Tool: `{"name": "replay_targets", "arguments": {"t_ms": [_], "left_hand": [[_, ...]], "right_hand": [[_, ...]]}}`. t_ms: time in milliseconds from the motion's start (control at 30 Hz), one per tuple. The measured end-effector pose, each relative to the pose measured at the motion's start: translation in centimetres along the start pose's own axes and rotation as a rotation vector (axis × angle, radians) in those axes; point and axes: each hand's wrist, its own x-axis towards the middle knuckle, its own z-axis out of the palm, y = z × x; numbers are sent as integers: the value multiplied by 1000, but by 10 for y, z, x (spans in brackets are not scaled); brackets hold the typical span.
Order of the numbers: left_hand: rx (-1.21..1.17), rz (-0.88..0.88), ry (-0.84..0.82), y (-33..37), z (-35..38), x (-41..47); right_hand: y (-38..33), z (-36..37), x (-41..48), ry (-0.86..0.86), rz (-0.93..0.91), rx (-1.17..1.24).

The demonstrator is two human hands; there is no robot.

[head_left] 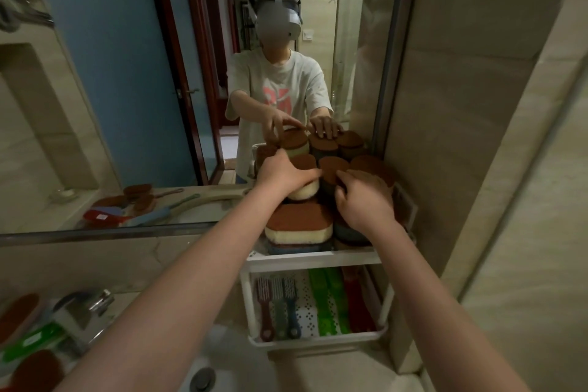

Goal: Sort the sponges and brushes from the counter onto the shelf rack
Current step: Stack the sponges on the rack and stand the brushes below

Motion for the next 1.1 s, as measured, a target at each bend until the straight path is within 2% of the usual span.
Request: {"name": "replay_targets", "arguments": {"t_ms": [167,500,633,767,900,1100], "left_hand": [[118,36,68,3,13,-2],[42,63,17,-11,9,-12],[-13,137,178,-19,3,-31],[-194,199,297,-36,-10,-52],[-263,273,365,-68,-30,-69],[-347,232,424,-148,-72,-104]], "right_hand": [[4,0,-3,-11,-7,14],[-1,2,-10,-4,12,19],[-14,-2,-19,64,-45,67],[-43,-4,-29,114,-124,119],[-86,0,-46,185,-212,227],[-171,24,-72,103,-261,332]]}}
